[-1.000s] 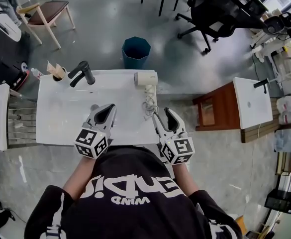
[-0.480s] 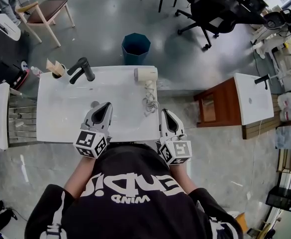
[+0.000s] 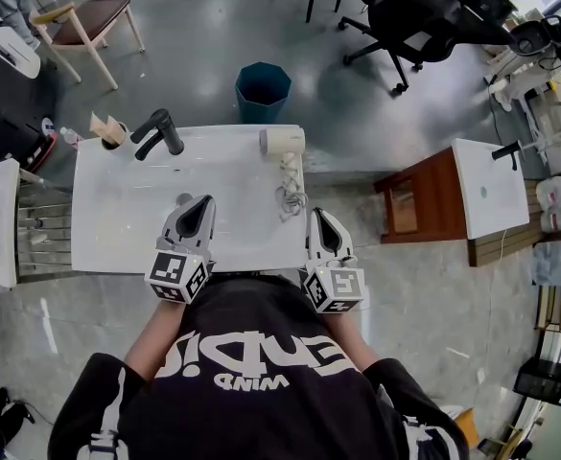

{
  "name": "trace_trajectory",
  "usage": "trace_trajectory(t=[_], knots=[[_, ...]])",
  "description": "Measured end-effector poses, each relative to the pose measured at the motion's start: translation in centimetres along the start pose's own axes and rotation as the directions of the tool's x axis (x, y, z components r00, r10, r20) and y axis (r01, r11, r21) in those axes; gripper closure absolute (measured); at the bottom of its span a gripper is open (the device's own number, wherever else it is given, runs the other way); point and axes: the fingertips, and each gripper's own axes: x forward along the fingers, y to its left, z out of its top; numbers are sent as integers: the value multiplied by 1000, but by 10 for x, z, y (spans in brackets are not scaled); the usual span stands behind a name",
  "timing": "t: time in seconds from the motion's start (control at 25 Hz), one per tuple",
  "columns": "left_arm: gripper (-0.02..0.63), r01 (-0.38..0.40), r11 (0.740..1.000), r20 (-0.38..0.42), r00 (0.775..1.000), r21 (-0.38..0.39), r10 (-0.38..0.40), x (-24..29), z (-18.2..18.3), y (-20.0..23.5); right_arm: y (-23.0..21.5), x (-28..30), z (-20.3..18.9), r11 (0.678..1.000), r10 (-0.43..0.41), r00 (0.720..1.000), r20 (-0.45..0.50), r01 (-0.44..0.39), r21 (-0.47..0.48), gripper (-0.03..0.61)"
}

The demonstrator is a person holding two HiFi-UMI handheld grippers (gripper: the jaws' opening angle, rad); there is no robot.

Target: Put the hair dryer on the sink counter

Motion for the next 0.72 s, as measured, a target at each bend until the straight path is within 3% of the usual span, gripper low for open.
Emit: trace_trajectory(t=[0.72], knots=[[606, -11, 1000, -10, 1000, -2, 11, 5, -2, -2, -9, 4, -5, 999, -20, 999, -31, 19, -39, 555]])
